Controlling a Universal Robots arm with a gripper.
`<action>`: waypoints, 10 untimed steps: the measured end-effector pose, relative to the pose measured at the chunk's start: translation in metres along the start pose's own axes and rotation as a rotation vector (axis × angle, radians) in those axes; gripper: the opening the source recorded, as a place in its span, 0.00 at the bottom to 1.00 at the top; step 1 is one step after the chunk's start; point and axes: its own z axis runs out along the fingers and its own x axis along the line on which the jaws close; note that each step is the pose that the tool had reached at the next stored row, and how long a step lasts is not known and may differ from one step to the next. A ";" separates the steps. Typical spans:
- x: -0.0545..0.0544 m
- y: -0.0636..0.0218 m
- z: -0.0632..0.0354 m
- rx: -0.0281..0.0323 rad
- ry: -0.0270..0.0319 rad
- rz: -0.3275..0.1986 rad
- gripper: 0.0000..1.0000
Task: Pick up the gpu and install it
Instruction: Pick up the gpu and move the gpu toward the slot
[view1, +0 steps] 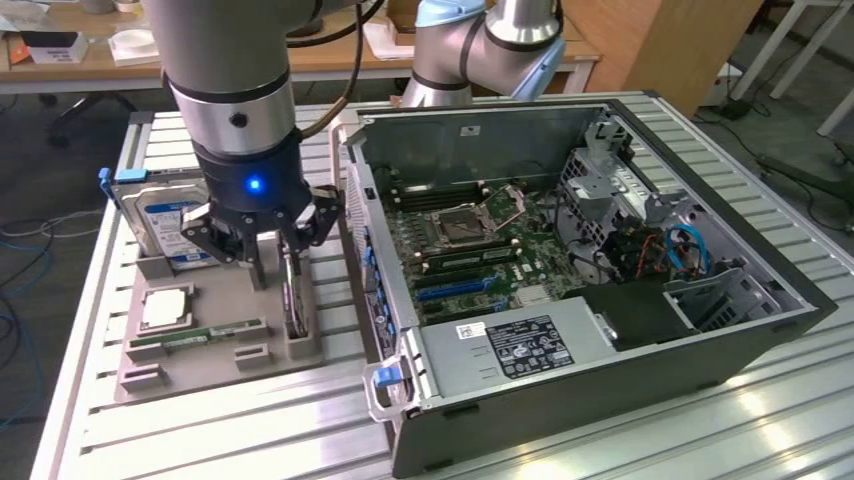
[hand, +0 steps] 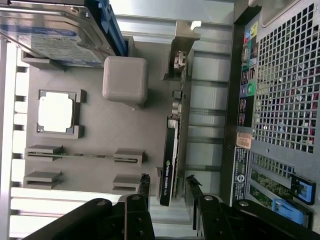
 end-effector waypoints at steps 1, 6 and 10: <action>0.000 0.0000 0.0001 0.0000 -0.0001 0.000 0.42; 0.000 0.0030 0.0017 -0.0001 -0.0002 0.000 0.42; 0.000 0.0046 0.0048 -0.0001 -0.0001 0.000 0.42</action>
